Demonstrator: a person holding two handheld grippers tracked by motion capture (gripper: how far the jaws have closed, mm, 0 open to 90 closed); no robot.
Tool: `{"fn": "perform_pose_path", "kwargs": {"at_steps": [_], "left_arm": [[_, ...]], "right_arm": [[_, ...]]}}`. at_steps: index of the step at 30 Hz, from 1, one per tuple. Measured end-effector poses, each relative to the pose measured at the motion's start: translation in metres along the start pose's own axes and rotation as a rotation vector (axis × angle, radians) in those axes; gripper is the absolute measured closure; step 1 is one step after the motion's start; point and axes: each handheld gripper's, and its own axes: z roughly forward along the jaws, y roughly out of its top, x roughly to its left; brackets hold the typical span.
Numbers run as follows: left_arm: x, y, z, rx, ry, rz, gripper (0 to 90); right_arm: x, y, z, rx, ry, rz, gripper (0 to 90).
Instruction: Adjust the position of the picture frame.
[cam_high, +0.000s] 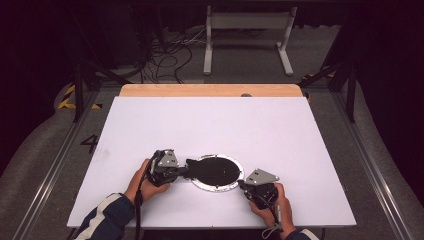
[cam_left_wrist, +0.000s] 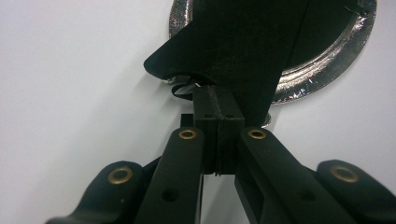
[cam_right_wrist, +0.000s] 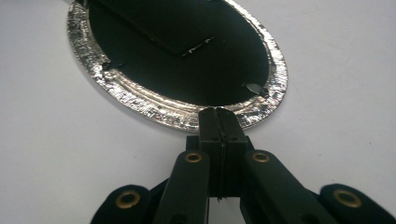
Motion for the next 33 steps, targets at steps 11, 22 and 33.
{"fn": "perform_pose_path", "kwargs": {"at_steps": [11,22,33], "left_arm": [[0.0,-0.001,-0.001,0.002,-0.012,-0.005,90.0],[-0.01,0.001,0.0,0.014,-0.023,0.054,90.0],[-0.013,0.002,0.002,0.007,-0.03,0.062,90.0]], "right_arm": [[-0.021,0.006,0.008,0.01,-0.049,0.047,90.0],[-0.009,-0.002,-0.002,0.012,0.047,0.005,90.0],[-0.004,-0.002,-0.002,-0.002,0.033,-0.017,90.0]]}}
